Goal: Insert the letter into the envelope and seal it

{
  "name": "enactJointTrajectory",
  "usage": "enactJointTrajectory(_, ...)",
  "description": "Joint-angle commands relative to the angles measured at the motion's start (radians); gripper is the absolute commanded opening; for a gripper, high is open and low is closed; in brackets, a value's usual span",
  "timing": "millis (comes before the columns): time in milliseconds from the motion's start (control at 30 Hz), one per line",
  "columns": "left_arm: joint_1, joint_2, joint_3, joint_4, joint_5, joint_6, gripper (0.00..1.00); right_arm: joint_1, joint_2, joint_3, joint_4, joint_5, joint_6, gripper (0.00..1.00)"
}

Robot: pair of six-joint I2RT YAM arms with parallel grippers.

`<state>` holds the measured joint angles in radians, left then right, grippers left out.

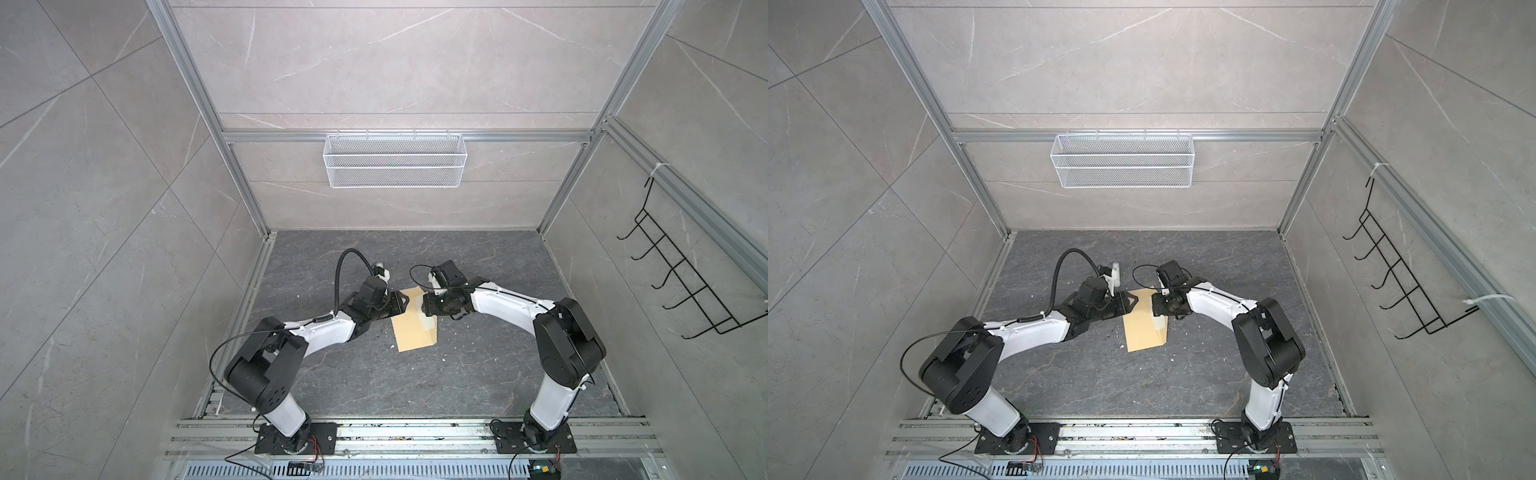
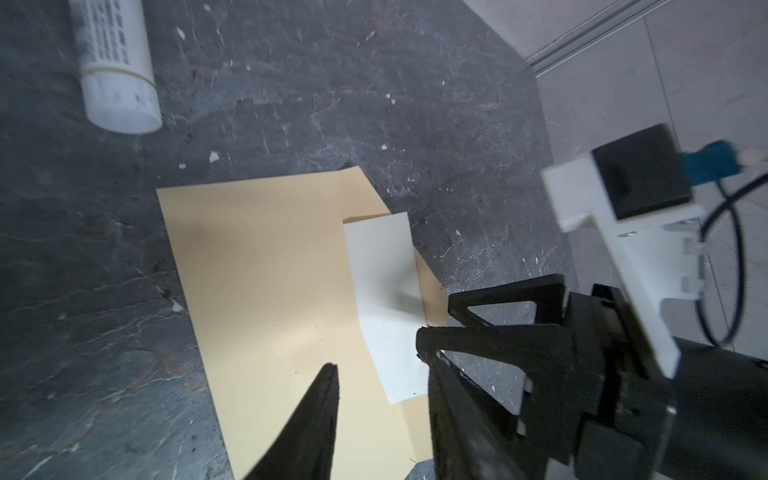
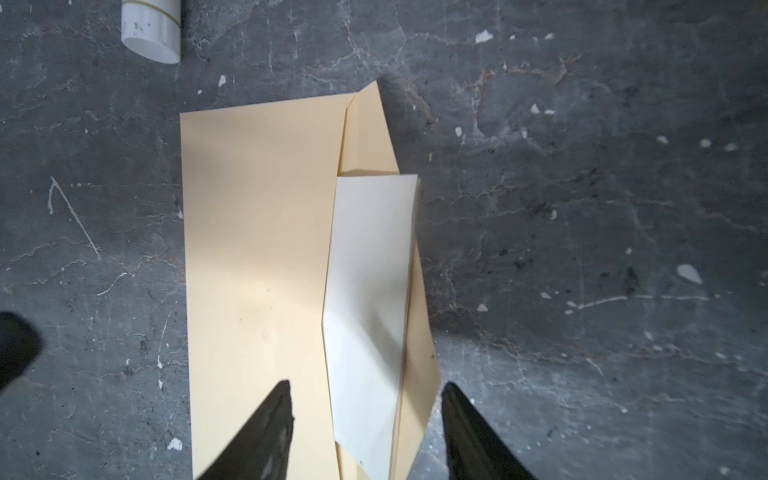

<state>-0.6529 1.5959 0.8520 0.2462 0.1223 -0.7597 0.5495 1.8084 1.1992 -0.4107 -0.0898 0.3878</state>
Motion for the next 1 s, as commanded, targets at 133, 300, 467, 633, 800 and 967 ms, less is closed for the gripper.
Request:
enactJointTrajectory(133,-0.003,-0.079,-0.066,-0.107,-0.116,0.054,0.53,0.002,0.009,0.044,0.003,-0.01,-0.004,0.6)
enactJointTrajectory(300,-0.003,-0.051,-0.093,-0.087,-0.123,0.039,0.53,0.002,0.02,0.052,0.007,-0.011,-0.003,0.6)
enactJointTrajectory(467,-0.003,-0.002,-0.089,-0.059,-0.102,0.025,0.53,0.004,0.034,0.061,0.003,-0.016,-0.001,0.6)
enactJointTrajectory(633,-0.002,0.035,-0.084,-0.037,-0.087,0.022,0.53,0.005,0.044,0.062,0.006,-0.016,-0.001,0.6)
enactJointTrajectory(800,-0.002,0.066,-0.08,-0.018,-0.074,0.014,0.52,0.007,0.066,0.066,0.012,-0.028,0.002,0.61)
enactJointTrajectory(967,-0.002,0.088,-0.08,-0.004,-0.067,0.013,0.48,0.007,0.083,0.07,0.015,-0.031,0.002,0.61)
